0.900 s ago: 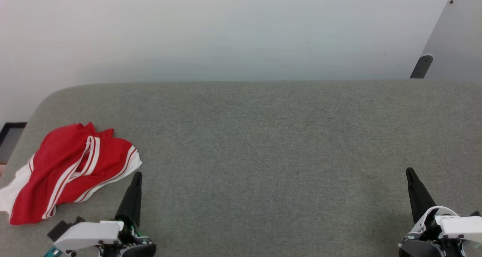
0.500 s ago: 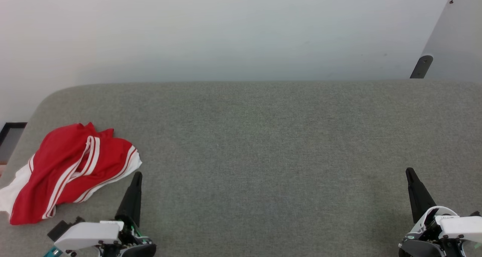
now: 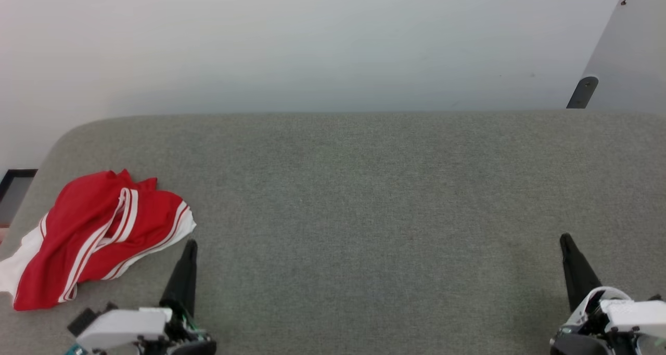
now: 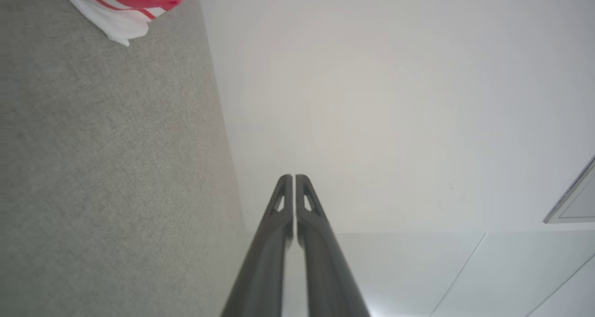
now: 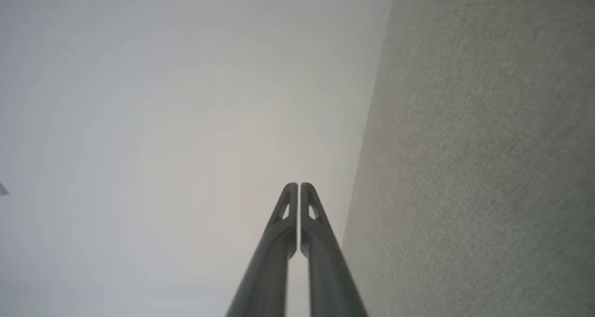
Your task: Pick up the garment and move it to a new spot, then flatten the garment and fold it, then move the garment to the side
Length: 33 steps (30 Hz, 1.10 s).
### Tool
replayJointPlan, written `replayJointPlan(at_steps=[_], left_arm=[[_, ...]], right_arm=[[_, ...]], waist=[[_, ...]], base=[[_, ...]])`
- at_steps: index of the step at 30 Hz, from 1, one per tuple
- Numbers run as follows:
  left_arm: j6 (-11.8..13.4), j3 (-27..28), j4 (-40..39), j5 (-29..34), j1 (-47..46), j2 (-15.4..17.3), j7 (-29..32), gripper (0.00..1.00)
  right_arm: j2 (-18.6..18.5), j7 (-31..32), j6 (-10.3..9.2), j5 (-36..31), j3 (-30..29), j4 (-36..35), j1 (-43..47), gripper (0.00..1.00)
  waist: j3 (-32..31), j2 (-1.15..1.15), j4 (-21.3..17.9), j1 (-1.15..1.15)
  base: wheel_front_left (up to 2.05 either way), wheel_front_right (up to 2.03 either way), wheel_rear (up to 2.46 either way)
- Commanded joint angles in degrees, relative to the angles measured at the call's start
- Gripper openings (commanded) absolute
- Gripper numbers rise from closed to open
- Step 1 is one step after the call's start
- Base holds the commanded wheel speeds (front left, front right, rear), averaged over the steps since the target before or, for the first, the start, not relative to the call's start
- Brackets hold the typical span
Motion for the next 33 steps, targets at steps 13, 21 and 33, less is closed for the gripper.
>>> replayJointPlan(at_steps=[13, 21, 33], left_arm=[[0.0, -0.9, 1.3, 3.6, -1.6, 1.7, -2.2, 1.0], [0.3, -3.8, 3.0, 11.5, -3.3, 3.9, -5.1, 1.0], [1.5, -5.9, 3.7, 25.7, -5.0, 6.1, -8.0, 1.0]], right_arm=[[-1.0, -1.1, -0.02, -2.1, 0.8, 3.0, -3.0, 1.0], [-3.6, -4.6, -0.01, -9.6, 4.6, 5.0, -5.6, 1.0], [-5.7, -8.0, -0.01, -22.5, 8.3, 8.3, -9.4, 1.0]], waist=[[0.0, 0.0, 0.1, 0.0], [-0.1, 0.0, 0.2, 0.0], [-0.1, 0.0, 0.4, 0.0]], base=[[0.0, 0.0, 0.0], [0.0, 0.0, 0.0], [0.0, 0.0, 0.0]])
